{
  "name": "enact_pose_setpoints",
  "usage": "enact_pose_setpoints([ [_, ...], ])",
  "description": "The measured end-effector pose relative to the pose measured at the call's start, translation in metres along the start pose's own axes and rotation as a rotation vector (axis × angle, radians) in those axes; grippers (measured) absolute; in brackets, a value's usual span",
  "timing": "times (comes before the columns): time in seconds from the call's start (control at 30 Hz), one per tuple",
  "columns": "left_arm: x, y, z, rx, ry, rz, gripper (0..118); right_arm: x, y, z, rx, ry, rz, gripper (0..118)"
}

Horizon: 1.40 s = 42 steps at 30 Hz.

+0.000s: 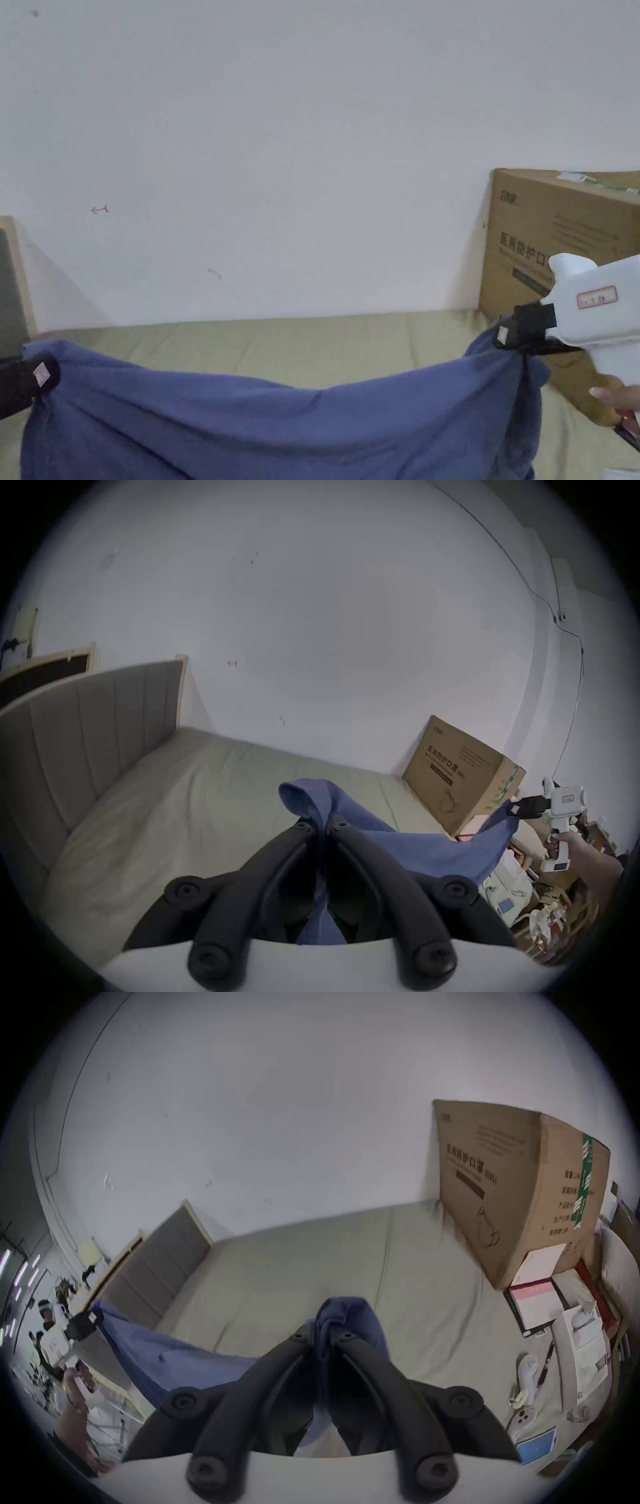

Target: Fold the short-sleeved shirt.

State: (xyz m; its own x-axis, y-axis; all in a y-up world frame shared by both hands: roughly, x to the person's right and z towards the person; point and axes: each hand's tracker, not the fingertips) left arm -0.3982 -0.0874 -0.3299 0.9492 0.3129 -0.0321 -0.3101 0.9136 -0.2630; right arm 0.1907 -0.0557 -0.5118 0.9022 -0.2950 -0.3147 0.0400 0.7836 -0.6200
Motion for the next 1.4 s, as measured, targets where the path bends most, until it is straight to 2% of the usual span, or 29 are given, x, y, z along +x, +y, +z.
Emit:
enact_pose_setpoints([
  [0.17,0.002,0.041,-0.031,0.038,0.009,-0.001,3,-0.006,0.046,-0.007,0.058,-0.029,-0.014,7],
  [0.33,-0.002,0.067,-0.067,0.103,0.060,0.018,3,-0.005,0.089,-0.046,0.103,-0.042,-0.066,7],
  [0.57,-0.017,0.051,-0.088,0.207,0.105,0.059,3,-0.012,0.091,-0.104,0.173,-0.024,-0.050,7],
  [0.63,-0.027,0.025,-0.090,0.167,0.112,0.077,3,-0.003,0.070,-0.125,0.153,-0.015,-0.035,7],
  [0.7,-0.040,-0.016,-0.092,0.075,0.132,0.099,3,0.011,0.034,-0.152,0.065,-0.030,-0.045,7],
  [0.87,-0.073,-0.162,-0.090,-0.323,0.191,0.132,3,0.062,-0.106,-0.222,-0.255,-0.107,-0.134,7],
  [0.93,-0.080,-0.214,-0.075,-0.472,0.197,0.148,3,0.075,-0.163,-0.232,-0.386,-0.124,-0.091,7],
  [1.0,-0.086,-0.250,-0.058,-0.542,0.201,0.182,3,0.084,-0.211,-0.227,-0.479,-0.134,-0.073,7],
  [1.13,-0.105,-0.270,-0.023,-0.562,0.213,0.219,3,0.109,-0.243,-0.182,-0.497,-0.091,-0.207,7],
  [1.27,-0.100,-0.264,0.002,-0.602,0.167,0.191,3,0.114,-0.247,-0.133,-0.505,-0.081,-0.153,7],
  [1.4,-0.076,-0.264,0.019,-0.700,0.134,0.078,3,0.103,-0.261,-0.102,-0.609,-0.129,0.062,7],
])
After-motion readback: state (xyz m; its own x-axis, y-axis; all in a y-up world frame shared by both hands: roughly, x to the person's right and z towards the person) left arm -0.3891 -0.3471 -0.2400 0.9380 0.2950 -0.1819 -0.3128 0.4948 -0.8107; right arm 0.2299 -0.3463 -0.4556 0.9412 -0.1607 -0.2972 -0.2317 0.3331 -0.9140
